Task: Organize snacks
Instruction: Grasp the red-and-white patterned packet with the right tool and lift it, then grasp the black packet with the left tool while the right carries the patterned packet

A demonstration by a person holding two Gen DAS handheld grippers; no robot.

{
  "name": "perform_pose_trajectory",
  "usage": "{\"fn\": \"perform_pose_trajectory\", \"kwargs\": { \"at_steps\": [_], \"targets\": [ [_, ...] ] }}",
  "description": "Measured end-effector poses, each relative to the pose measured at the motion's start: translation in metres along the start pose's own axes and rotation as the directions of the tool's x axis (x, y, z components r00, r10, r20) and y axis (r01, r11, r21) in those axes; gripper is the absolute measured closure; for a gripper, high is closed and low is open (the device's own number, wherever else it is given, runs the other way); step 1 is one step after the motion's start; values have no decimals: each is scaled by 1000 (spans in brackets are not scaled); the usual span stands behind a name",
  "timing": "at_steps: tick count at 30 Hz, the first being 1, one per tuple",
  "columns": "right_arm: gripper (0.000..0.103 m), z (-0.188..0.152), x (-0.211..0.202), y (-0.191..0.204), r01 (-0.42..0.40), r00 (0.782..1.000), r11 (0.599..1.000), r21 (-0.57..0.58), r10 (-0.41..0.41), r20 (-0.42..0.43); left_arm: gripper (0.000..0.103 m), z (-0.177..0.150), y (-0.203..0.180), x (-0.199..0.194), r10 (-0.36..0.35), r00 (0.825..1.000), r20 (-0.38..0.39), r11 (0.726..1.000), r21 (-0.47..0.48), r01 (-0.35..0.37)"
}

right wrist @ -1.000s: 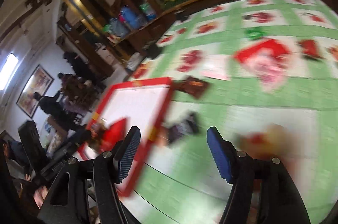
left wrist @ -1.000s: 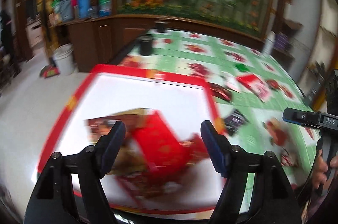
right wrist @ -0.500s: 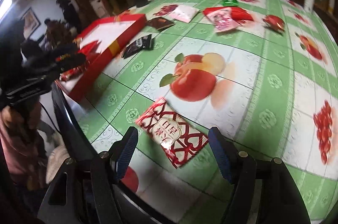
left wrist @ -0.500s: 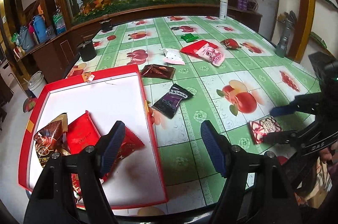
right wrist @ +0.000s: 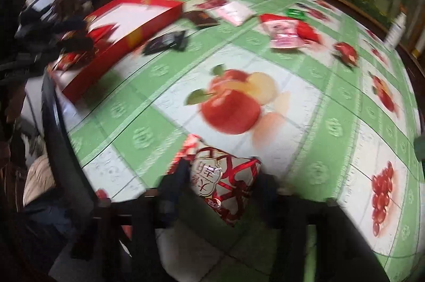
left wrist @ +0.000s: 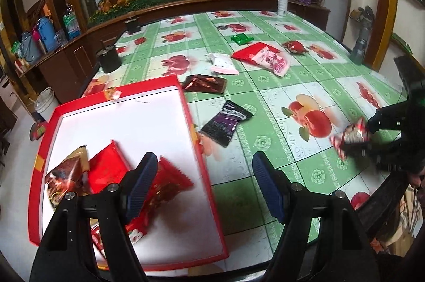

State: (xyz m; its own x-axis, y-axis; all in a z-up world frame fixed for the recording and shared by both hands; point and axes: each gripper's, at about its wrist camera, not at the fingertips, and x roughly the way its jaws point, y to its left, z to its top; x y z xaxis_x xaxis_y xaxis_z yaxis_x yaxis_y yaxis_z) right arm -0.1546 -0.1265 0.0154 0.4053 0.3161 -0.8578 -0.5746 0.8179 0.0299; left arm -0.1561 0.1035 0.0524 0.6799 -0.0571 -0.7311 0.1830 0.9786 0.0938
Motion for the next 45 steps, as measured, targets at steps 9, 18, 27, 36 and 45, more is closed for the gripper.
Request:
{"fn": "perform_pose_trajectory", "kwargs": {
  "at_steps": [9,18,27,36,45],
  "targets": [
    [88,0,3,-49,-176,982,944,279,149,118,29,24,-18,21,14,1000,-18,989,146,-11],
    [90,26,52,-138,-479,876,605,637,380,298,29,45,-25,54,50,996,-73,976,213,-34],
    [90,34,57,-137,-494,867,615,614,396,302,30,53,-56,85,85,986,-143,911,413,-18],
    [91,30,58,-139,-501,863,611,613,408,298,65,54,-39,98,-38,964,-262,940,318,123],
    [90,33,56,-135,-479,877,649,591,384,289,84,43,-48,87,-113,972,-208,957,240,163]
  ]
}}
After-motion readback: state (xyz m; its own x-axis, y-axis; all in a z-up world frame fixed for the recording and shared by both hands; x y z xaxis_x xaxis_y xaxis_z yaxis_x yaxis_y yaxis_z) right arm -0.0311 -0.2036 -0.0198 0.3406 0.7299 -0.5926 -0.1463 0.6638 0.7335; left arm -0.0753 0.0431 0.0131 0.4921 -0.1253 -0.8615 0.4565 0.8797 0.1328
